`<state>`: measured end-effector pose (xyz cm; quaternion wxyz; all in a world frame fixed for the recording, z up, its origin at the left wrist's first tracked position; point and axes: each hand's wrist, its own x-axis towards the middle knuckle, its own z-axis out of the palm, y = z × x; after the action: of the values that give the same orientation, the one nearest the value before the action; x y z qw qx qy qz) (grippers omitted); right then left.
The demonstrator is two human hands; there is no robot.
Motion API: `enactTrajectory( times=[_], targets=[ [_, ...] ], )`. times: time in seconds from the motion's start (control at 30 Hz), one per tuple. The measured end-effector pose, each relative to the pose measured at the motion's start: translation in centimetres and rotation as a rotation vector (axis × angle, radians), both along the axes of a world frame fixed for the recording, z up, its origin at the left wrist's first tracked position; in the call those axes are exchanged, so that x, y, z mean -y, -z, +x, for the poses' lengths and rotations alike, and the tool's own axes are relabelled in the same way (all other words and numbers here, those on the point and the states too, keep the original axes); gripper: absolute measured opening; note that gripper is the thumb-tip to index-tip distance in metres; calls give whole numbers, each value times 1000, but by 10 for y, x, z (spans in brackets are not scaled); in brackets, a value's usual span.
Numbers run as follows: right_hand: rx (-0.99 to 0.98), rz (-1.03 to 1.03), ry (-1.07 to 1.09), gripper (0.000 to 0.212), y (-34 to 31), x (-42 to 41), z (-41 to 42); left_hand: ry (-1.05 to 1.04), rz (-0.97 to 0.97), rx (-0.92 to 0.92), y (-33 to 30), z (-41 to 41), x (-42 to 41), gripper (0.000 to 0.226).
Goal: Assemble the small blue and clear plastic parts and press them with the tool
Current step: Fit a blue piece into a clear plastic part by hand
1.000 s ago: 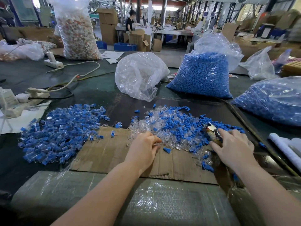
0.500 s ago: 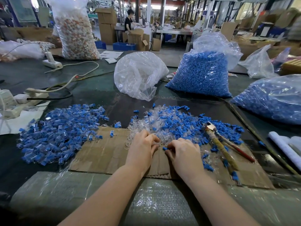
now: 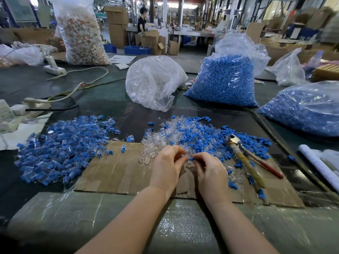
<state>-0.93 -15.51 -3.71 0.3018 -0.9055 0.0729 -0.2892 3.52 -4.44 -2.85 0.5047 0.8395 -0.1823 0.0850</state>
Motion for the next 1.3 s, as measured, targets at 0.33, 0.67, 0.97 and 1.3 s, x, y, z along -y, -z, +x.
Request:
enactTrajectory(
  times=[0.33,0.67,0.97,1.3],
  targets=[
    [54,107,18,5,0,0,-3,-18,-183,-180,6,-1,-2,29],
    [7,-23,-11,14,-2,-3,-4,56,-202,-260,6,-2,-5,25],
    [-61,-13,-52,15,4,0,-2,111,-193,-279,8,-1,-5,24],
    [60,-27,-185,21,-3,-1,-6,109,-258,-300,2,-5,-6,19]
  ],
)
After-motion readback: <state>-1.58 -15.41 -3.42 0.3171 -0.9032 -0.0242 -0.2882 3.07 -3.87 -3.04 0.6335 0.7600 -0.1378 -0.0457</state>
